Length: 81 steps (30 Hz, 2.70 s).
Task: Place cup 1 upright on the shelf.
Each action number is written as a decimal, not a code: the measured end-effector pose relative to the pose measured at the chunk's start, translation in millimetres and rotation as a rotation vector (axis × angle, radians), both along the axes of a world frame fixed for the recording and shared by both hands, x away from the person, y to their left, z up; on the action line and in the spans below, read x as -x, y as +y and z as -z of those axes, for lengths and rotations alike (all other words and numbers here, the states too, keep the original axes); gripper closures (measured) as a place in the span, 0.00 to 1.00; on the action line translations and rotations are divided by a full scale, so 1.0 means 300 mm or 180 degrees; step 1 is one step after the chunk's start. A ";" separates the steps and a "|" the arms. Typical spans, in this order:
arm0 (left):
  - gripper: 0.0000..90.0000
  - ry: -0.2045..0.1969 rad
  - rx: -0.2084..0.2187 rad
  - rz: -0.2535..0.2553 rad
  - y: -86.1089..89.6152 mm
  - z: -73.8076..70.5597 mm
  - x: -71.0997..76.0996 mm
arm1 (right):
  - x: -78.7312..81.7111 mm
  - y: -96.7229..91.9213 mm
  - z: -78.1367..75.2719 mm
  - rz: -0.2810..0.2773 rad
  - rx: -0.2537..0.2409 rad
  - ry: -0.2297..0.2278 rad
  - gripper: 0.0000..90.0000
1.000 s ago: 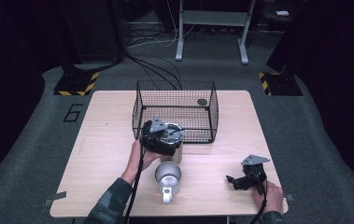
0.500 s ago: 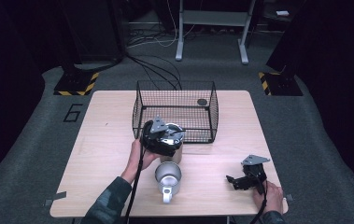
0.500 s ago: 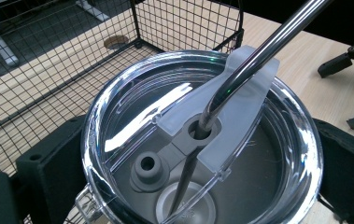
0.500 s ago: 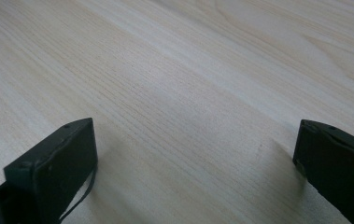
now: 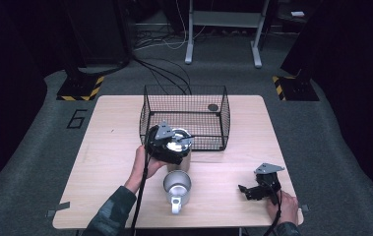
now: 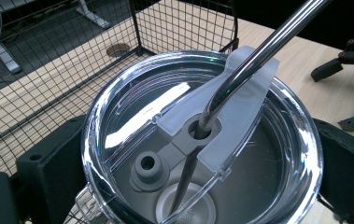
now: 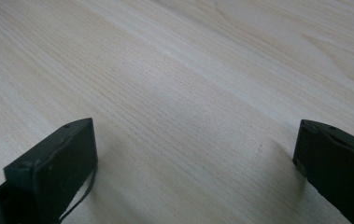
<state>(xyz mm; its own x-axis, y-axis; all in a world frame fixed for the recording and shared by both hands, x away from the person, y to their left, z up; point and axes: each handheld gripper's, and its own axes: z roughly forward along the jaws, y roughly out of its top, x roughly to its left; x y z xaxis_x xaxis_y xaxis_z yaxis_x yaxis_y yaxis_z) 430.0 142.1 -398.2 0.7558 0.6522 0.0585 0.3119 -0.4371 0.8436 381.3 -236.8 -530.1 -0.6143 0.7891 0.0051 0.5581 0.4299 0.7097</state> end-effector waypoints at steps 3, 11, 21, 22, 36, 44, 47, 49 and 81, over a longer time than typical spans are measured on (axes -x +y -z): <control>0.05 0.0003 0.0026 0.0018 0.007 -0.012 0.002 | 0.000 0.000 0.000 0.0000 0.0000 0.0000 0.00; 0.05 -0.0028 0.0046 0.0007 0.031 -0.060 0.000 | 0.000 0.000 0.000 0.0001 0.0000 0.0000 0.00; 0.05 -0.0052 0.0040 0.0004 0.058 -0.110 -0.006 | 0.000 0.000 0.000 0.0001 -0.0001 0.0000 0.00; 0.05 -0.0042 0.0022 0.0013 0.060 -0.118 -0.006 | 0.000 0.000 0.000 0.0001 0.0000 0.0000 0.00; 0.05 -0.0133 0.0114 0.0005 0.081 -0.183 -0.001 | -0.002 -0.001 0.000 -0.0014 0.0007 -0.0013 0.00; 0.05 -0.0201 0.0148 0.0016 0.102 -0.233 0.000 | -0.002 -0.001 0.000 -0.0016 0.0007 -0.0015 0.00; 0.05 -0.0189 0.0141 0.0008 0.105 -0.246 -0.001 | -0.001 -0.001 0.000 -0.0007 0.0003 -0.0005 0.00; 0.05 -0.0223 0.0127 0.0012 0.108 -0.261 -0.006 | -0.001 -0.001 0.000 -0.0011 0.0005 -0.0010 0.00; 0.05 -0.0323 0.0153 -0.0191 0.132 -0.398 -0.110 | -0.001 -0.001 0.000 -0.0013 0.0005 -0.0010 0.00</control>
<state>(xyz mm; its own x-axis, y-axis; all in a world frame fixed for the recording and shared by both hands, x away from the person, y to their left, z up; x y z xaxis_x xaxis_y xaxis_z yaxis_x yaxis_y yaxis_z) 463.1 181.6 -278.9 0.7070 0.7000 0.1004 0.2483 -0.3786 0.8916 381.7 -237.1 -530.1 -0.6174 0.7866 0.0021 0.5542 0.4331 0.7108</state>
